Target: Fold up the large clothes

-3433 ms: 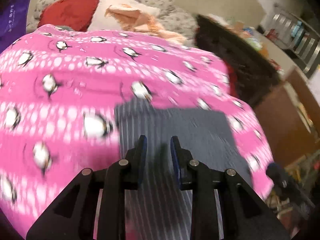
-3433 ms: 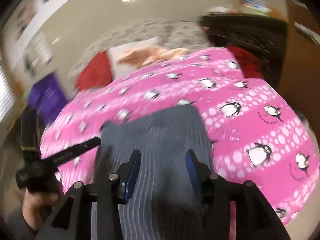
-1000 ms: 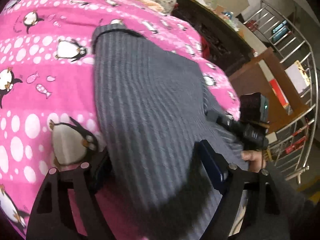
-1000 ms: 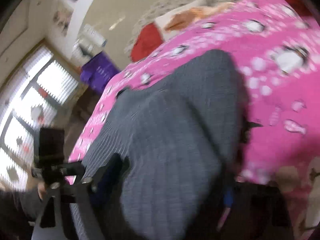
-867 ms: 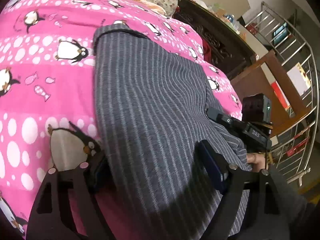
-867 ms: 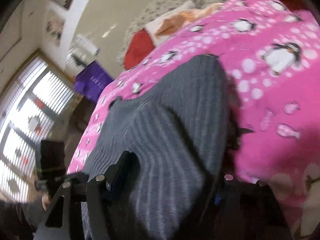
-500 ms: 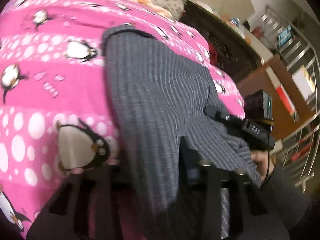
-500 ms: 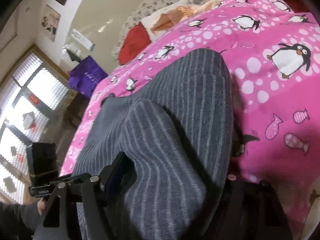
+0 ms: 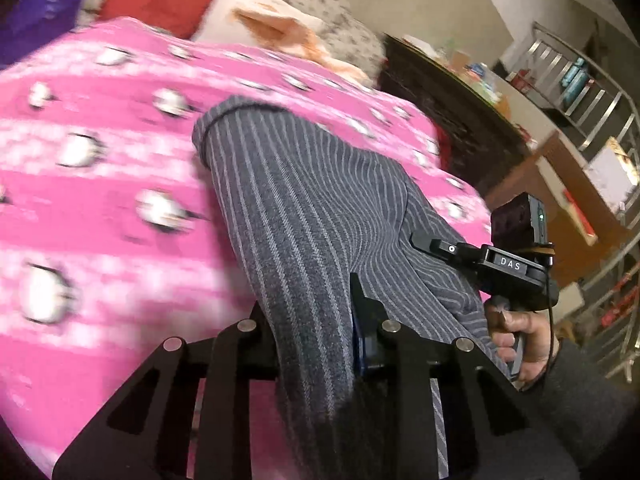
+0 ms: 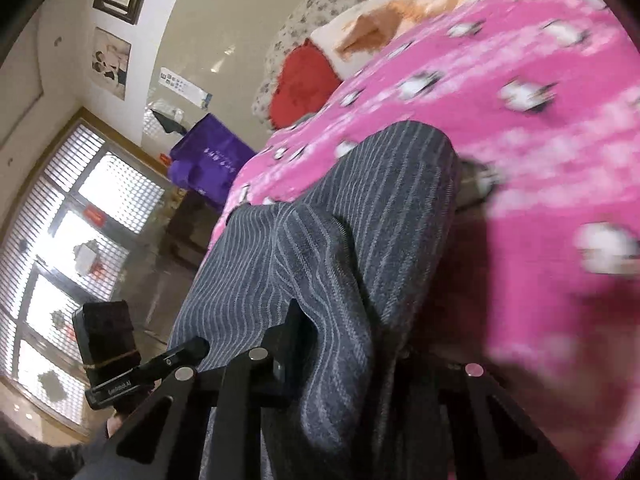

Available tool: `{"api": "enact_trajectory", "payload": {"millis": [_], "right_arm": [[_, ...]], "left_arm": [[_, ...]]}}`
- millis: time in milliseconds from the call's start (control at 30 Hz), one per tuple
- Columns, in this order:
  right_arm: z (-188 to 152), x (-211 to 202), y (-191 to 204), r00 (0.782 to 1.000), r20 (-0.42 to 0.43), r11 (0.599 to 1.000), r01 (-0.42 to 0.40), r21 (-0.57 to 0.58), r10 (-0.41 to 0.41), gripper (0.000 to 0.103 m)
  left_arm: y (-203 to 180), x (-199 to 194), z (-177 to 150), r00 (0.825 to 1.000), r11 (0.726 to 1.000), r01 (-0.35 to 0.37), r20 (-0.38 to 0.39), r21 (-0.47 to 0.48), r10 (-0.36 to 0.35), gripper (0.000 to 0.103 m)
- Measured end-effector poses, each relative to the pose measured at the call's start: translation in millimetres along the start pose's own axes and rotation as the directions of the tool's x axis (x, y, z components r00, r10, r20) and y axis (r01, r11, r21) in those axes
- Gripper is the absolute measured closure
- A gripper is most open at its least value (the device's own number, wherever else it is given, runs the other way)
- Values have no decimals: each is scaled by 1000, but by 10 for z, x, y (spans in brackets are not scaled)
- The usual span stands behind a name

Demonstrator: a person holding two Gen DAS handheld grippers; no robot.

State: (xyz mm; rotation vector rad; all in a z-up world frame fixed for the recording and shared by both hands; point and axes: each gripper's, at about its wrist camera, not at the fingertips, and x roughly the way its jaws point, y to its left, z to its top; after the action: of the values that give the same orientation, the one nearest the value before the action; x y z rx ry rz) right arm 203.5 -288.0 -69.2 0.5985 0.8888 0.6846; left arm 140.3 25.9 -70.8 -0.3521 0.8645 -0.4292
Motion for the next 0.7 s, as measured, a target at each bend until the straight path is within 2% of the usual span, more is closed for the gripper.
{"api": "enact_trajectory", "payload": {"millis": [67,167,233,300,367,467,500,567,600,700], "right_arm": [[27,309,93,999,12,999,-44,14,44,80],[40,537,206,996,32,996,-86,10,85,80],[16,608,202,997,37,997,-71,12,70,80],[-21,627,127,999,30,998,-40,38,39,76],[-28,574,93,999,15,996,-40,78,39,75],[28,346,218,1000,-21,998,24,59,-23,74],[39,242,295,999,-24,998,43,41,-42,74],[22,-39,580,993,-6,991,120,-65,-120,74],[-19,-159,751,988,4,979,155,-132,-155,74],[-189,-308,1142,982,9,948,186,-260,-190,74]], "left_arm": [[245,-78,53,1000,999,-24,2,-24,24,79],[477,-143,153,999,999,-44,9,-8,44,78],[517,-45,195,998,997,-58,-2,45,58,76],[538,117,136,996,994,-78,-47,75,82,69],[592,103,69,994,994,-93,-51,64,96,64],[612,-83,77,993,994,-102,-50,30,103,64],[606,-180,72,992,993,-116,-38,26,117,64],[564,-440,31,992,992,-128,15,21,128,64],[519,-564,-9,992,992,-121,35,24,120,64],[277,-898,-275,995,993,-86,51,78,82,64]]}}
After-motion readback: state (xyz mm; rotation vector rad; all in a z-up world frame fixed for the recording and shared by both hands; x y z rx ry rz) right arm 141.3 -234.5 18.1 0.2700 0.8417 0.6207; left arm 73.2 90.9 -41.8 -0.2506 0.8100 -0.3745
